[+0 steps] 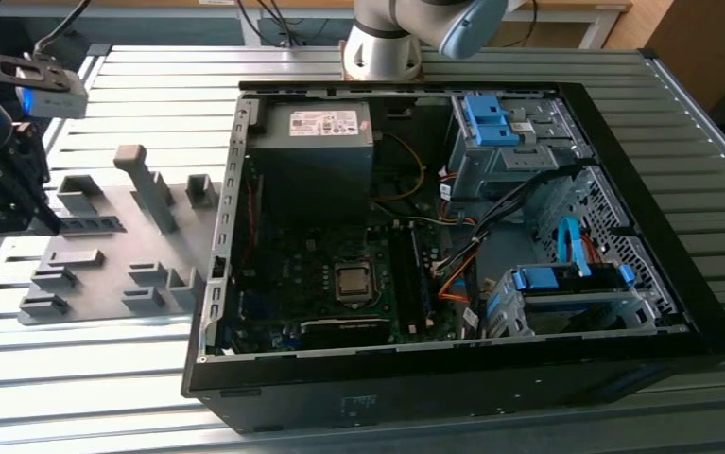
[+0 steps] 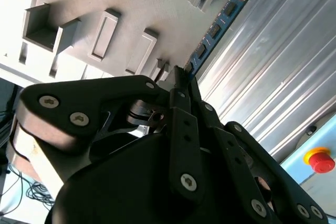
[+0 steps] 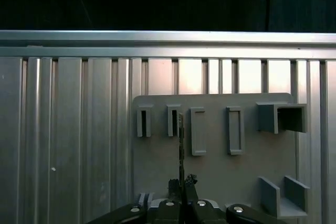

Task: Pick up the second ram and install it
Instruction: 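Pick up the second ram and move it above second insertion slot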

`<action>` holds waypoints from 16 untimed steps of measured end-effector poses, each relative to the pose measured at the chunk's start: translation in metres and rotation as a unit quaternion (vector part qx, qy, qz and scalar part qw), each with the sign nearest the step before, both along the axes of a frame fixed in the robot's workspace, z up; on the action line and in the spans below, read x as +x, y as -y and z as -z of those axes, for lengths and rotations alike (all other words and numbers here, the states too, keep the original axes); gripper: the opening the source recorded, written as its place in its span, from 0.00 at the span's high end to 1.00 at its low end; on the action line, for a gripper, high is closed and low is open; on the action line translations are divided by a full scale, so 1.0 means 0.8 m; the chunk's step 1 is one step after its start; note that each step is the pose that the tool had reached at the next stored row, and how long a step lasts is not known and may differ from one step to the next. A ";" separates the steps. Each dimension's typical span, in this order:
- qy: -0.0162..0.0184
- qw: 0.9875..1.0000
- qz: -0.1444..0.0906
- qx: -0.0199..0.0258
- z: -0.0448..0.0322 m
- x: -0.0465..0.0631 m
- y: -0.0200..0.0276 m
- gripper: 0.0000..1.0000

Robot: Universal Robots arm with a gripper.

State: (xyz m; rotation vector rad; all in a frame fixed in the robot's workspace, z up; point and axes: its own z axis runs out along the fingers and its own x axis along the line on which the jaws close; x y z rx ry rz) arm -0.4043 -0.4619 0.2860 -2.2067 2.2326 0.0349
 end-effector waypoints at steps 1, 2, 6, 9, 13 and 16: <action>0.000 1.000 0.000 0.000 -0.0025 0.000 0.0000 0.86; 0.000 1.000 0.000 0.000 -0.0052 0.000 0.0000 0.86; 0.000 1.000 0.000 0.000 -0.0165 0.000 0.0000 0.86; 0.000 1.000 0.000 0.000 -0.0256 0.000 0.0000 0.86; 0.000 1.000 0.000 0.000 -0.0392 0.000 0.0000 0.86; 0.000 1.000 0.000 0.000 -0.0497 0.000 0.0000 0.86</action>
